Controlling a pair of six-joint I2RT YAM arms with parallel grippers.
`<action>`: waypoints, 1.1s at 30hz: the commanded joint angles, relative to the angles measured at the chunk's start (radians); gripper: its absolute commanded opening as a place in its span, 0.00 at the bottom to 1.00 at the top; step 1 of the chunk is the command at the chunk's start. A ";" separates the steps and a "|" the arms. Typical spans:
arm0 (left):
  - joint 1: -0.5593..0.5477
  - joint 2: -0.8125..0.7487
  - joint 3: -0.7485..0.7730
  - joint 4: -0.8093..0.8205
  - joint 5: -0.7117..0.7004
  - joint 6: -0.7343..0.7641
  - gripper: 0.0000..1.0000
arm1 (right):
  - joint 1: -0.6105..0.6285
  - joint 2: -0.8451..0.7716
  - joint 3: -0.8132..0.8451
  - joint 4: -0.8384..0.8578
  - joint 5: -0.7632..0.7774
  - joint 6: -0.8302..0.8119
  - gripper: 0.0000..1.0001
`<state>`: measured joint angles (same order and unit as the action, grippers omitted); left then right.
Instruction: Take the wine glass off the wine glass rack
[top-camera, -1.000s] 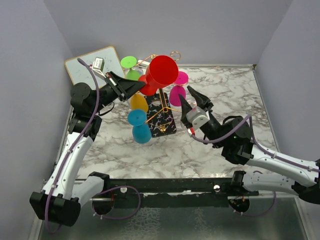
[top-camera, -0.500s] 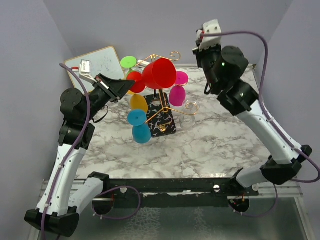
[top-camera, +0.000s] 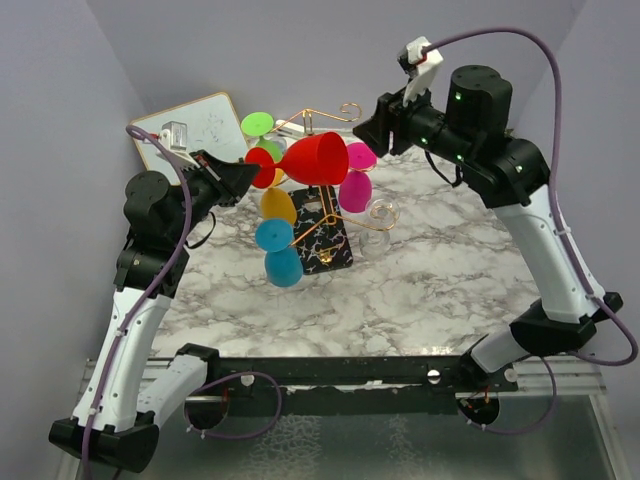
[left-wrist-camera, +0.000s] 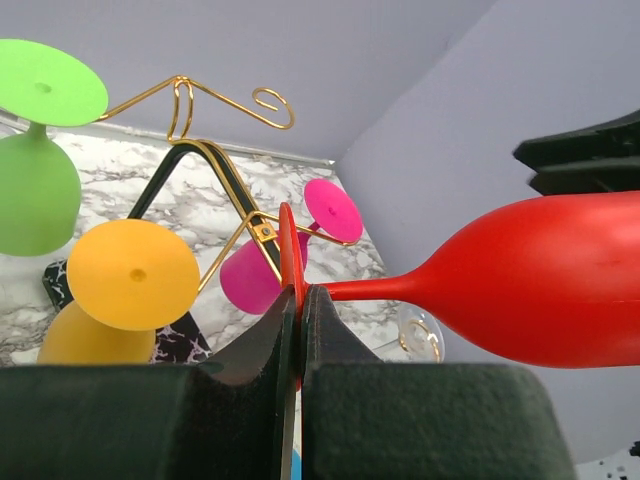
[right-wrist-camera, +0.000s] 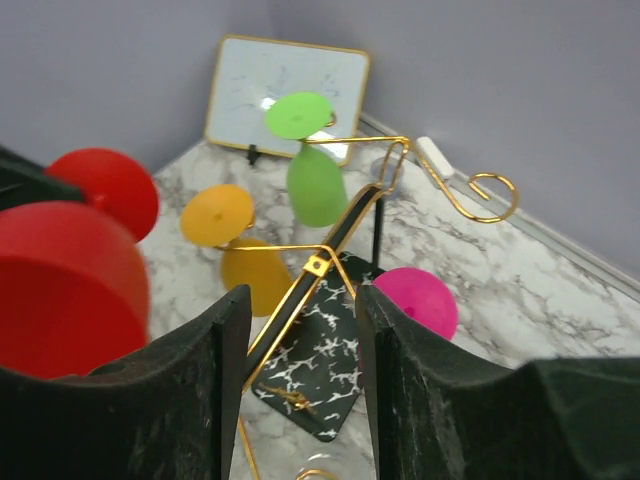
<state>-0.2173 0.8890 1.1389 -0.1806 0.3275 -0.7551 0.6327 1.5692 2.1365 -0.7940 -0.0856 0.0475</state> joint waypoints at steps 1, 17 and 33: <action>0.004 -0.003 0.033 0.002 -0.006 0.070 0.00 | -0.008 -0.122 -0.068 0.008 -0.218 0.082 0.47; 0.003 -0.005 0.008 0.089 0.091 0.041 0.00 | -0.007 -0.149 -0.174 0.095 -0.402 0.117 0.41; 0.003 0.005 0.010 0.101 0.104 0.034 0.00 | -0.007 -0.061 -0.127 0.105 -0.444 0.151 0.20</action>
<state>-0.2173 0.8951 1.1381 -0.1207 0.4034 -0.7090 0.6327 1.4769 1.9739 -0.7113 -0.4995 0.1806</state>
